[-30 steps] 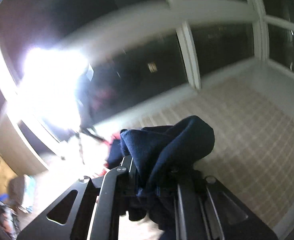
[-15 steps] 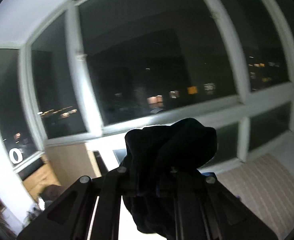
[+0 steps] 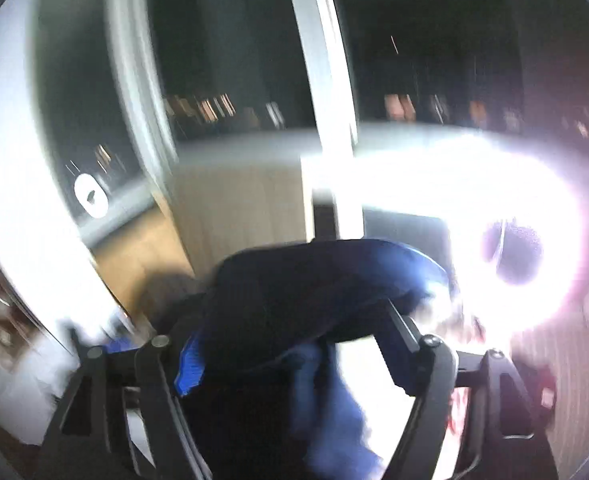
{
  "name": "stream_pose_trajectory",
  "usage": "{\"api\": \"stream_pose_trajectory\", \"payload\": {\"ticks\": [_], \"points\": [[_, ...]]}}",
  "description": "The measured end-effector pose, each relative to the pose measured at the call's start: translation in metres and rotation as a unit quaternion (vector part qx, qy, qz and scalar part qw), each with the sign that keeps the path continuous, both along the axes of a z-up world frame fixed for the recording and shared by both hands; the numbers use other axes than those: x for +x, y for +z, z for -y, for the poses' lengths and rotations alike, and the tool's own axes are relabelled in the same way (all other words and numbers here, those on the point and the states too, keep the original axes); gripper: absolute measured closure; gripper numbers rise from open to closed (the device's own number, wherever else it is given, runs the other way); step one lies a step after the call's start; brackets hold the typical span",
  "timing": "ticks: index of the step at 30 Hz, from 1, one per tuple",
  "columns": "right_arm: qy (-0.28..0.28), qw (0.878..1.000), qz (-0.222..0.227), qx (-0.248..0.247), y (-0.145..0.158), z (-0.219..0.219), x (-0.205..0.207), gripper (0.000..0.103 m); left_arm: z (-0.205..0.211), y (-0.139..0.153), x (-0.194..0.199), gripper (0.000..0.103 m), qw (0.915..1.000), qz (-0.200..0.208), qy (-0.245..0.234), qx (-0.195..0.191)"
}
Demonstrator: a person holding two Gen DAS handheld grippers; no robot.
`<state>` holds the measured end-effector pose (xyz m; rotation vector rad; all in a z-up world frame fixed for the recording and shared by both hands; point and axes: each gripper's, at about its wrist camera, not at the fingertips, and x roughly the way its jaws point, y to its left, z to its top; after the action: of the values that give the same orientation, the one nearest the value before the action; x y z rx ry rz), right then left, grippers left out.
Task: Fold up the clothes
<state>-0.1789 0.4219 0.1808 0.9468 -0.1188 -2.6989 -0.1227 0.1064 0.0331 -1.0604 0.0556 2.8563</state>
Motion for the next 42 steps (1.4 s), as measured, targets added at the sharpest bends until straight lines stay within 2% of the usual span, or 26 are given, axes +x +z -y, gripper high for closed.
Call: {"api": "stream_pose_trajectory", "payload": {"ticks": [4, 6, 8, 10, 12, 16, 18, 20, 21, 22, 23, 24, 25, 26, 27, 29, 31, 33, 36, 37, 38, 40, 41, 42], "points": [[-0.007, 0.994, 0.106, 0.012, -0.121, -0.001, -0.001, 0.032, 0.022, -0.028, 0.003, 0.001, 0.9984, 0.032, 0.010, -0.045], [-0.021, 0.988, 0.149, 0.021, -0.181, -0.010, 0.004, 0.032, 0.020, -0.045, 0.000, 0.001, 0.9975, 0.052, 0.001, -0.048], [-0.029, 0.978, 0.209, 0.008, -0.251, -0.021, 0.024, 0.032, 0.013, -0.065, -0.005, 0.001, 0.9957, 0.080, -0.015, -0.044], [-0.042, 0.965, 0.257, -0.014, -0.299, -0.023, 0.034, 0.032, -0.003, -0.088, -0.013, 0.001, 0.9922, 0.109, -0.042, -0.043], [-0.055, 0.951, 0.297, -0.060, -0.338, -0.022, 0.042, 0.032, -0.031, -0.111, -0.021, 0.001, 0.9862, 0.137, -0.080, -0.048], [-0.064, 0.947, 0.299, -0.095, -0.359, -0.009, 0.033, 0.032, -0.095, -0.144, -0.031, 0.001, 0.9724, 0.153, -0.160, -0.073], [-0.049, 0.948, 0.300, -0.095, -0.359, -0.003, 0.025, 0.032, -0.129, -0.160, -0.035, 0.001, 0.9624, 0.157, -0.203, -0.090], [-0.038, 0.947, 0.308, -0.080, -0.374, 0.006, 0.020, 0.032, -0.154, -0.178, -0.043, 0.004, 0.9550, 0.152, -0.221, -0.126], [-0.036, 0.945, 0.314, -0.078, -0.380, 0.007, 0.019, 0.032, -0.157, -0.184, -0.048, 0.026, 0.9525, 0.160, -0.226, -0.127], [-0.033, 0.944, 0.320, -0.075, -0.386, 0.007, 0.017, 0.032, -0.158, -0.190, -0.054, 0.064, 0.9501, 0.171, -0.229, -0.124], [-0.030, 0.942, 0.327, -0.073, -0.392, 0.008, 0.015, 0.036, -0.154, -0.194, -0.060, 0.083, 0.9474, 0.193, -0.234, -0.102], [-0.027, 0.940, 0.329, -0.088, -0.392, 0.004, 0.016, 0.058, -0.144, -0.198, -0.068, 0.099, 0.9449, 0.218, -0.236, -0.061], [-0.025, 0.938, 0.331, -0.104, -0.392, 0.000, 0.017, 0.076, -0.130, -0.196, -0.072, 0.099, 0.9454, 0.227, -0.233, -0.020], [-0.023, 0.935, 0.333, -0.119, -0.392, -0.003, 0.018, 0.098, -0.116, -0.193, -0.076, 0.099, 0.9454, 0.232, -0.228, 0.020], [-0.026, 0.937, 0.327, -0.124, -0.387, -0.006, 0.019, 0.097, -0.101, -0.190, -0.079, 0.099, 0.9439, 0.237, -0.223, 0.059], [-0.028, 0.941, 0.312, -0.123, -0.373, -0.011, 0.023, 0.097, -0.072, -0.170, -0.076, 0.099, 0.9573, 0.207, -0.192, 0.059], [-0.027, 0.948, 0.297, -0.110, -0.357, -0.013, 0.028, 0.097, -0.048, -0.152, -0.069, 0.099, 0.9666, 0.183, -0.171, 0.053], [-0.023, 0.946, 0.321, -0.049, -0.353, -0.010, 0.037, 0.097, -0.024, -0.139, -0.062, 0.099, 0.9694, 0.176, -0.156, 0.071], [-0.017, 0.935, 0.353, 0.043, -0.348, -0.006, 0.052, 0.097, -0.001, -0.133, -0.050, 0.099, 0.9707, 0.169, -0.145, 0.089], [-0.015, 0.929, 0.363, 0.073, -0.346, -0.005, 0.057, 0.097, 0.001, -0.135, -0.045, 0.099, 0.9688, 0.172, -0.150, 0.097], [-0.017, 0.930, 0.356, 0.085, -0.340, -0.002, 0.055, 0.094, 0.002, -0.138, -0.041, 0.099, 0.9664, 0.176, -0.155, 0.105], [-0.022, 0.933, 0.342, 0.109, -0.327, 0.003, 0.052, 0.075, -0.009, -0.148, -0.030, 0.099, 0.9645, 0.180, -0.167, 0.098], [-0.029, 0.941, 0.320, 0.104, -0.314, 0.005, 0.042, 0.053, -0.015, -0.152, -0.027, 0.099, 0.9632, 0.182, -0.172, 0.097], [-0.030, 0.950, 0.297, 0.088, -0.303, 0.008, 0.031, 0.040, -0.021, -0.156, -0.023, 0.099, 0.9620, 0.185, -0.176, 0.096]]}}
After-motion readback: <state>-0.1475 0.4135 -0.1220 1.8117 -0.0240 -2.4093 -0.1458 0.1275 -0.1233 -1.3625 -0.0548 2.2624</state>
